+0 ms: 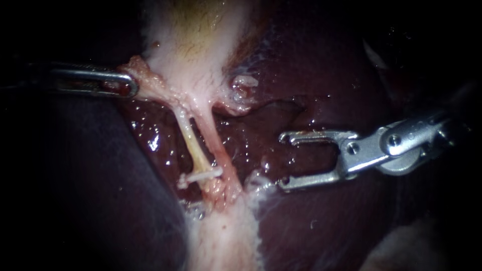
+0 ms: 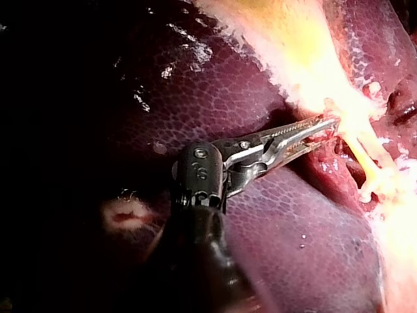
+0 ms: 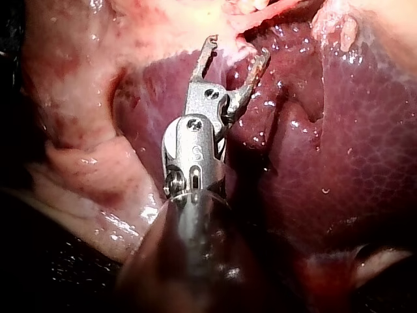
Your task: Going back first clip left tube
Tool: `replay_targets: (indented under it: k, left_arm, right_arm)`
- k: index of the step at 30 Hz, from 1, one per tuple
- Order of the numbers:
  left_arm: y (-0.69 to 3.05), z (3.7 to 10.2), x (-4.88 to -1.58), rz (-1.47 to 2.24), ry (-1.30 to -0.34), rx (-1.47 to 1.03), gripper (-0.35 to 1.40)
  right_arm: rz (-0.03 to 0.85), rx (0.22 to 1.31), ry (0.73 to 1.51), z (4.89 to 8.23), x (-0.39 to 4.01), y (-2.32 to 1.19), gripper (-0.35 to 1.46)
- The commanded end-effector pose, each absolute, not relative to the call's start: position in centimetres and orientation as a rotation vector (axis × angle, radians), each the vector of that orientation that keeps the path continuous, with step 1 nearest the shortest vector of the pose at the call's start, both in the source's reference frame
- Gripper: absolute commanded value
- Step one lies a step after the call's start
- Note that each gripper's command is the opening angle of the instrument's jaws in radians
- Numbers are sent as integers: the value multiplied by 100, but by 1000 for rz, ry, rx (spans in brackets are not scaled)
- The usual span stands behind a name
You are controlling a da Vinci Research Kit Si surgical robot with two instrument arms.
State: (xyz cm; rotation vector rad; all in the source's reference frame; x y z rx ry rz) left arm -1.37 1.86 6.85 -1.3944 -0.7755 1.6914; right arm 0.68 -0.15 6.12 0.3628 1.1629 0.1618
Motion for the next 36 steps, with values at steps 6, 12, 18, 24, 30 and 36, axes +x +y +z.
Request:
replay_targets:
  k: [6,12,18,24,30,36]
  left_arm:
    - [186,691,-140,1693,-771,-1395,-35]
    - [186,703,-154,1690,-762,-1391,-35]
    - [185,719,-174,1694,-759,-1394,-35]
    - [184,733,-195,1698,-759,-1398,-35]
    - [182,740,-204,1702,-761,-1401,-35]
    - [184,742,-203,1702,-763,-1401,-35]
  right_arm:
    - [160,365,1163,612,67,-14,50]
    - [161,365,1163,612,67,-14,50]
    - [161,365,1163,612,68,-14,50]
    - [161,365,1163,612,68,-14,50]
    - [161,365,1163,612,68,-14,50]
    - [161,365,1163,612,68,-13,50]
